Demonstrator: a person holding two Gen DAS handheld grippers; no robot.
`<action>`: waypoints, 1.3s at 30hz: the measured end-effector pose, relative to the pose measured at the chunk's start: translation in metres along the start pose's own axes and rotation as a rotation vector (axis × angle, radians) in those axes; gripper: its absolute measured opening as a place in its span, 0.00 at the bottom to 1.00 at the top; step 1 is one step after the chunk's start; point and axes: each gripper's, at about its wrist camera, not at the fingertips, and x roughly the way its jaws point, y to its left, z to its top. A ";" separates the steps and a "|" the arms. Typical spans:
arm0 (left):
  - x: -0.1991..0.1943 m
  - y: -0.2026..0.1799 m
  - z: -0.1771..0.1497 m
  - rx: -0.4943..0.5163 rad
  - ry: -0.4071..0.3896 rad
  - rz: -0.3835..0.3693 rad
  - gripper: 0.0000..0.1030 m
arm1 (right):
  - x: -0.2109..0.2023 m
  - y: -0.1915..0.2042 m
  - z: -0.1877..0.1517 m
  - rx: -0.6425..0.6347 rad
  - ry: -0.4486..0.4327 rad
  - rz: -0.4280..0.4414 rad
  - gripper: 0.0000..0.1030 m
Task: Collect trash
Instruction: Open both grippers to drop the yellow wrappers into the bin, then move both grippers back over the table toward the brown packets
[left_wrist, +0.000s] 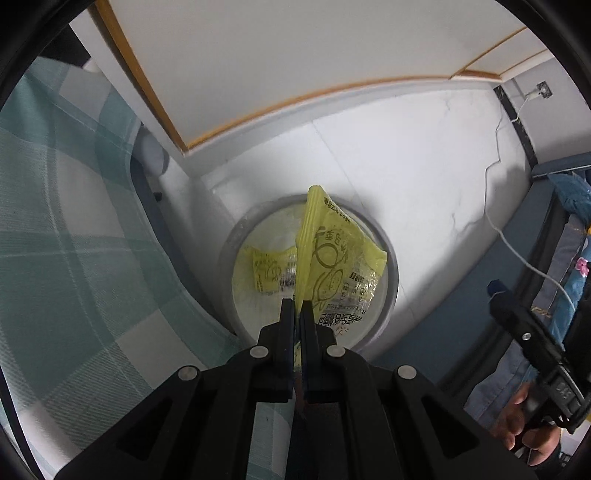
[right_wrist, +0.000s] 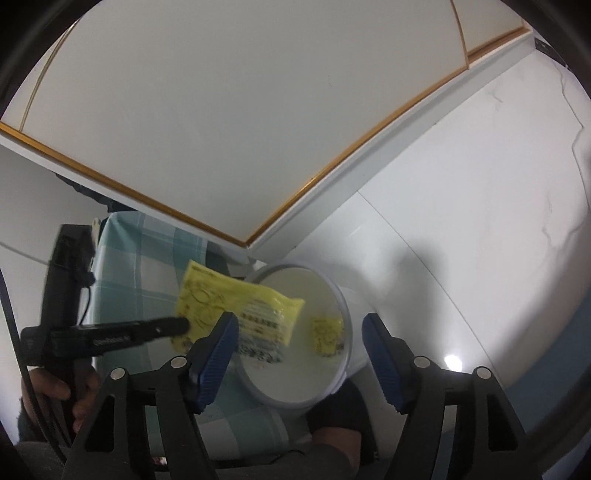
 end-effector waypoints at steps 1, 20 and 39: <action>0.002 0.001 0.000 -0.008 0.011 -0.010 0.00 | -0.001 0.001 0.000 -0.003 -0.001 0.003 0.68; -0.028 0.007 -0.019 -0.038 -0.114 -0.055 0.33 | -0.017 0.016 -0.001 -0.038 -0.033 -0.005 0.85; -0.140 0.051 -0.074 -0.069 -0.528 0.046 0.60 | -0.089 0.089 0.006 -0.180 -0.192 -0.015 0.93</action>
